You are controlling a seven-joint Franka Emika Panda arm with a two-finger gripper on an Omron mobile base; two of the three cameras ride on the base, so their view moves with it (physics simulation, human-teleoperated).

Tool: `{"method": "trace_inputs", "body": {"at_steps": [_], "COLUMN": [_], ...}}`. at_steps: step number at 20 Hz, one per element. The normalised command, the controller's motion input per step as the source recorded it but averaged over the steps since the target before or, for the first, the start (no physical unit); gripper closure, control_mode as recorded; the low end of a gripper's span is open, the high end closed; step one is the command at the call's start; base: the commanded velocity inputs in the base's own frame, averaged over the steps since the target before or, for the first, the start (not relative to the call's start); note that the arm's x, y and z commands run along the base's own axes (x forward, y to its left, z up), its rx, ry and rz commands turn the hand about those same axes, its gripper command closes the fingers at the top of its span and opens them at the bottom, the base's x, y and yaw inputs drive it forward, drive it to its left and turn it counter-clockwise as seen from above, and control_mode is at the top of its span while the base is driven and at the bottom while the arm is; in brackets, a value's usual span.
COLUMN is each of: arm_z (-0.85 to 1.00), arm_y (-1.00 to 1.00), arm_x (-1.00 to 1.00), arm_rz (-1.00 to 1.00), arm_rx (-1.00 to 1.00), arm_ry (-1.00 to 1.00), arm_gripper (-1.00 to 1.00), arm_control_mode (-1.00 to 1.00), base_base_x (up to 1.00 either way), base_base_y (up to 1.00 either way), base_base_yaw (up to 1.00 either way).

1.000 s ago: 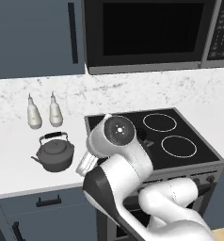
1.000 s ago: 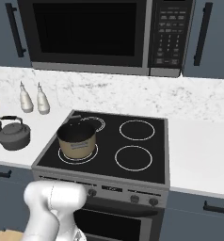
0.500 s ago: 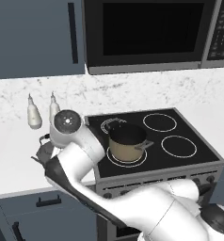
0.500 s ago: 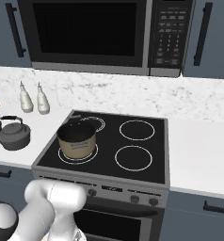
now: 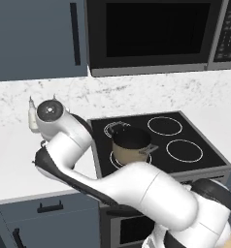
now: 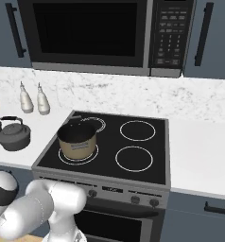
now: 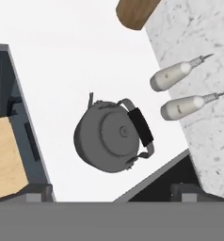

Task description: Pick the kettle from the counter and place it on a stove burner. Then turn the burner on.

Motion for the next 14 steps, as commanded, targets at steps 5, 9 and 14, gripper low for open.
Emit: {"method": "trace_inputs", "body": {"at_steps": [5,9,14], "arm_z": [-0.23,-0.14,-0.20], "arm_y": [0.00,0.00,-0.02], "arm_x": [0.57,0.36,0.27], "arm_rz": [0.00,0.01,0.05], "arm_rx": [-0.03,-0.04,-0.06], "arm_ry": [0.09,0.13,0.12], "arm_gripper": [-1.00,-1.00,-1.00], "arm_control_mode": [-1.00,-1.00,-1.00], "base_base_x": [0.00,0.00,0.00], "base_base_y": [0.00,0.00,0.00], "base_base_yaw": [0.00,0.00,0.00]}}
